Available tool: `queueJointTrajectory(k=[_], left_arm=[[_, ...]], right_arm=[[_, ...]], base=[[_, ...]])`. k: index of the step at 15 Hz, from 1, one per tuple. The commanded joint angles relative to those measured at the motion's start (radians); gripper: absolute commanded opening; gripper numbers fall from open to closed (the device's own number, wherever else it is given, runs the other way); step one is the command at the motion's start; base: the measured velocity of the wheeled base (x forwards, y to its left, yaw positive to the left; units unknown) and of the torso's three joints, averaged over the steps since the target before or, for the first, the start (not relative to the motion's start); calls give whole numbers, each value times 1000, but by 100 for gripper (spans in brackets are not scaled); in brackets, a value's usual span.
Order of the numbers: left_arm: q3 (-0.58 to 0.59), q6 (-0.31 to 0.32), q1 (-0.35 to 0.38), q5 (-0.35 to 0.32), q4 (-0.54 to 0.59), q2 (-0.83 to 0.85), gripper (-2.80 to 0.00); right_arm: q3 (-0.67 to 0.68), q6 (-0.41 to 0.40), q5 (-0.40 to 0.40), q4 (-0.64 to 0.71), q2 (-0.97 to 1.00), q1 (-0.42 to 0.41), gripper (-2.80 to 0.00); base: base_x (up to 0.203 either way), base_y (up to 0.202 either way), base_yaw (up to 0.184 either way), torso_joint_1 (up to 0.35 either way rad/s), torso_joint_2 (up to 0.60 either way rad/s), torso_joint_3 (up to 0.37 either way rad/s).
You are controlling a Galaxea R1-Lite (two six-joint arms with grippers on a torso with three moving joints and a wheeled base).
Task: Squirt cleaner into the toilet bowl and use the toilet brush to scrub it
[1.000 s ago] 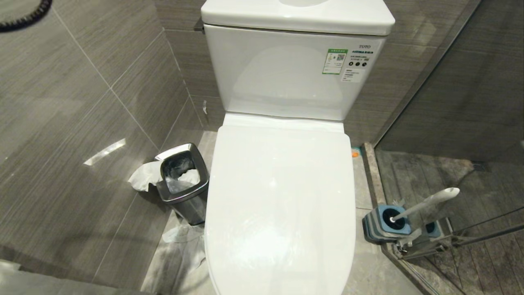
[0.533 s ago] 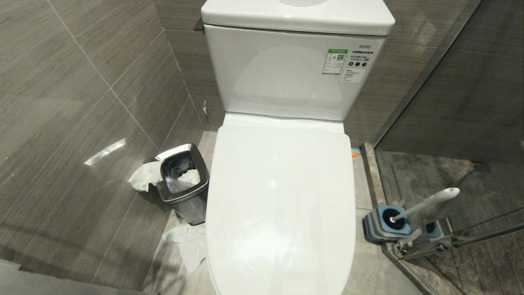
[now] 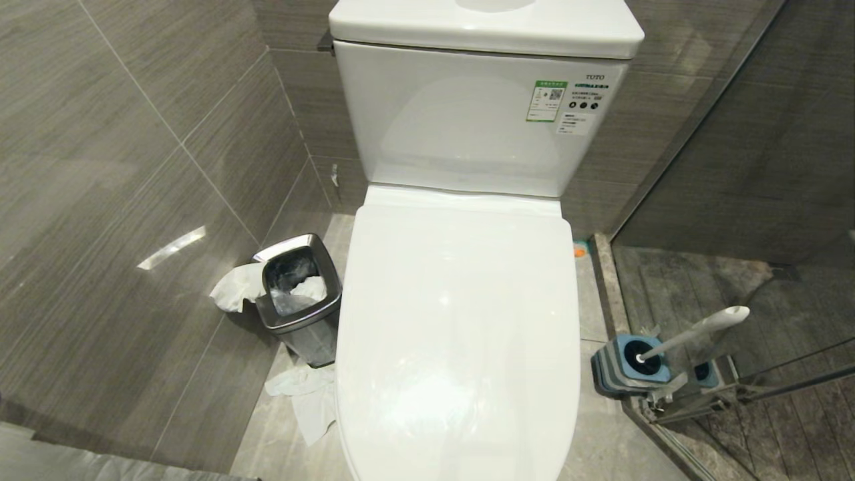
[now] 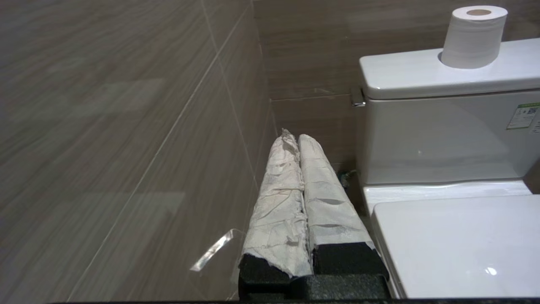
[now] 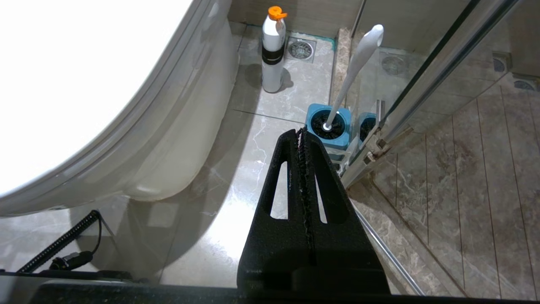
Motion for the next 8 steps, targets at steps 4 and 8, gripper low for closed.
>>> queueJointTrajectory(k=[4, 8], left_arm=[[131, -3, 117, -81, 90, -268, -280], [250, -20, 192, -126, 131, -430, -280]], right_arm=[[0, 0, 1, 0, 0, 0, -280], [0, 0, 1, 0, 0, 0, -280]], base=[[0, 0, 0, 0, 0, 0], [0, 0, 0, 0, 0, 0]])
